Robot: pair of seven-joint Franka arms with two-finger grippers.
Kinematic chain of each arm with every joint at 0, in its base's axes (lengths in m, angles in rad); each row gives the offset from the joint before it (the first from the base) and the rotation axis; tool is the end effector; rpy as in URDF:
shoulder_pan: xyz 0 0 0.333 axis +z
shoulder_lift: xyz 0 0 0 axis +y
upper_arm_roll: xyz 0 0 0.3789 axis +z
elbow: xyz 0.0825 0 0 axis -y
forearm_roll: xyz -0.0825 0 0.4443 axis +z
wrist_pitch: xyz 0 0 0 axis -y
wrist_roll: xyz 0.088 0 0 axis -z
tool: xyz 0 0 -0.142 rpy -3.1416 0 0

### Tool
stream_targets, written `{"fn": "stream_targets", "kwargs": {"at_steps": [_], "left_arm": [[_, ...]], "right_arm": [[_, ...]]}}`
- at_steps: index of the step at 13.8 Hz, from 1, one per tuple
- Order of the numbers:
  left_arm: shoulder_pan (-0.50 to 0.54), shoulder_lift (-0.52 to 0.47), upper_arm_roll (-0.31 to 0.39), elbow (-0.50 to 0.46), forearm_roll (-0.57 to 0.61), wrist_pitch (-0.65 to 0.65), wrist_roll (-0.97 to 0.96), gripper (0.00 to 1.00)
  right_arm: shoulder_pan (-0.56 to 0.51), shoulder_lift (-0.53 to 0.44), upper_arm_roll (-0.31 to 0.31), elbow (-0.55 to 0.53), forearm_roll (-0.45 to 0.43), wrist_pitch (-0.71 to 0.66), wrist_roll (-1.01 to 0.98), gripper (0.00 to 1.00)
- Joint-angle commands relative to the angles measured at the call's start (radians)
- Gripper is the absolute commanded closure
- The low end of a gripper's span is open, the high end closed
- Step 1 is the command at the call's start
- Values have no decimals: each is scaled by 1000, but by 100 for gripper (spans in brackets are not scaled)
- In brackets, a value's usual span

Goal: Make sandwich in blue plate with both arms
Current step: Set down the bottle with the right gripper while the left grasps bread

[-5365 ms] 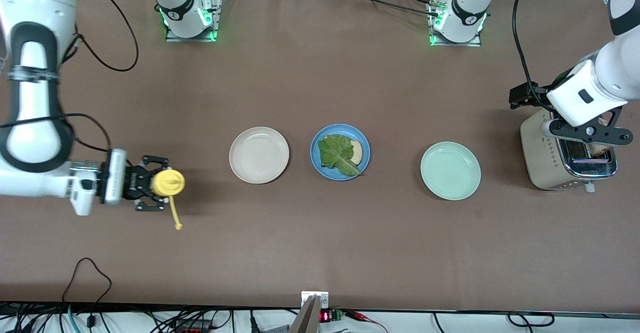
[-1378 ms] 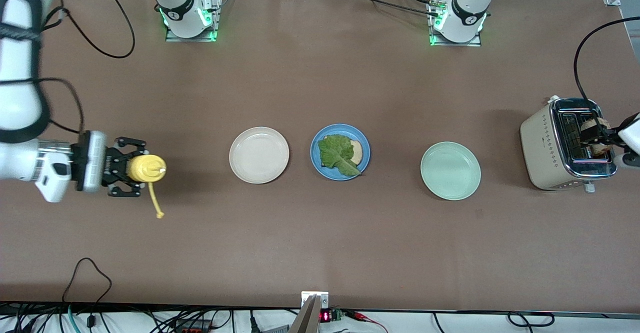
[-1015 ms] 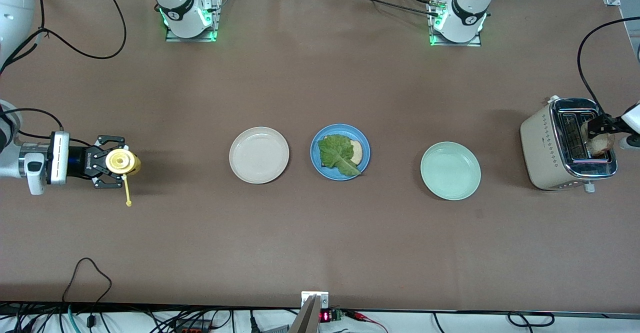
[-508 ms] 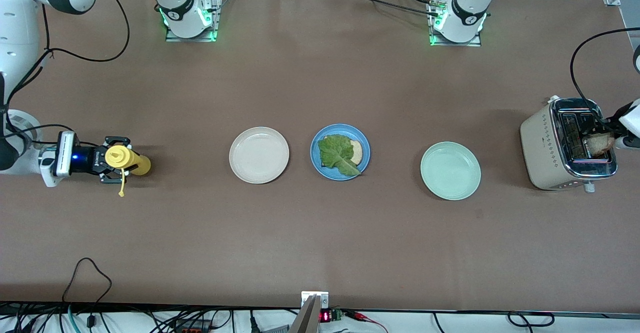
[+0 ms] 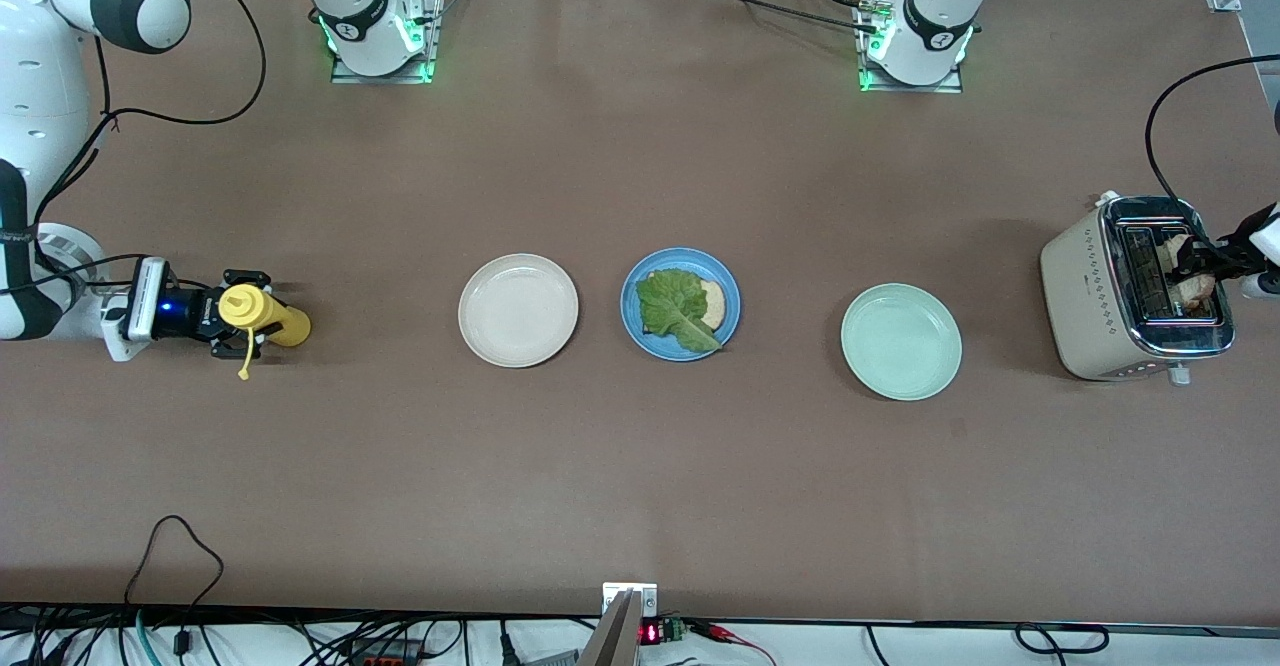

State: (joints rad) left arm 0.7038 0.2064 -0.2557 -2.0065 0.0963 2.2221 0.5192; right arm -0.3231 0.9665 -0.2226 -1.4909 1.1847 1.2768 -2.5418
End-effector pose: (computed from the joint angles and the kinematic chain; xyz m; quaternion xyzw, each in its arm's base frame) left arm 0.5841 0.2919 0.3499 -0.9980 0.0616 -0.0017 0.0152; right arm 0.6650 -0.2008 0.1008 -0.5439 -0.5375 -0.4355 0.4749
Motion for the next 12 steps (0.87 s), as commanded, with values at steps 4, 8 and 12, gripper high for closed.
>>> {"fn": "stream_targets", "kwargs": {"at_steps": [4,8,12], "left_arm": [[8,7,-7,70,-24,-120,27,83],[3,7,-8,92,-24,-160,33,99],[-6,4,-10,164,-21,-254,36,99]], "right_arm": [[-42,20,17,18,13,-36,-17,15],[-60,9,11,43,-26,-46,-5,0],[-79,-38,-23,73,-121,-60,61,0]]}}
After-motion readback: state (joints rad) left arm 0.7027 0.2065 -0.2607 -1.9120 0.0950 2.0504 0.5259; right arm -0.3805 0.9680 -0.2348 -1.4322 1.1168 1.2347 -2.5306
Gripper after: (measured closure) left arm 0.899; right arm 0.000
